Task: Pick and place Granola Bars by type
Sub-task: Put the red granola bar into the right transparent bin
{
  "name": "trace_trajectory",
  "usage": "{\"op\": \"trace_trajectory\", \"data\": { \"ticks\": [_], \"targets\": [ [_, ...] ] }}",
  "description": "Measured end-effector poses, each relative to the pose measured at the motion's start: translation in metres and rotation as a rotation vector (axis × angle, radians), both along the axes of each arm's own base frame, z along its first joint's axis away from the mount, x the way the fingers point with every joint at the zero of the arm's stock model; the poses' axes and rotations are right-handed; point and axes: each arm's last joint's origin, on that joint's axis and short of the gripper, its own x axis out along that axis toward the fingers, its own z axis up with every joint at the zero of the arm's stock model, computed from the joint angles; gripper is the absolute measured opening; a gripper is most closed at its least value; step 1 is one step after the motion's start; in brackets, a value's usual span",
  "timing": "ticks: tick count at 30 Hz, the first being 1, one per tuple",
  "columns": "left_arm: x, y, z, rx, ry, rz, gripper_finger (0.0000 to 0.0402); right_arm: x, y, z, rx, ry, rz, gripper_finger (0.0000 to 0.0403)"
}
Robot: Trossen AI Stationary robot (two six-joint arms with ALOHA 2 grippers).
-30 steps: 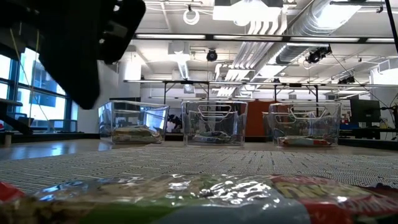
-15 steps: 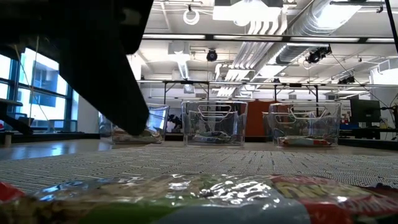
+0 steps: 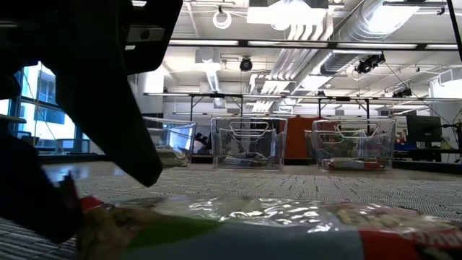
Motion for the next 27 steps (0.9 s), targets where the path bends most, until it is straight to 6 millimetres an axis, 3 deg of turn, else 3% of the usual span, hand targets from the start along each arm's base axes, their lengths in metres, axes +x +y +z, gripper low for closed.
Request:
{"op": "trace_trajectory", "data": {
  "ticks": [8, 17, 21, 27],
  "targets": [
    [-0.001, 0.001, -0.001, -0.009, 0.01, 0.039, 0.0011, 0.0, 0.0, 0.0, -0.004, -0.002, 0.006, 0.0142],
    [0.009, 0.007, 0.007, 0.012, -0.076, 0.2, 0.0002, 0.0, 0.0, 0.0, -0.004, -0.003, 0.006, 0.0142],
    [0.031, 0.016, 0.028, 0.003, -0.142, 0.283, 0.0001, 0.0, 0.0, 0.0, 0.004, 0.0, -0.005, 0.0142],
    [0.072, 0.054, 0.061, 0.012, -0.067, 0.258, 0.0, -0.006, -0.001, -0.004, 0.004, 0.075, -0.017, 0.0142]
  ]
}}
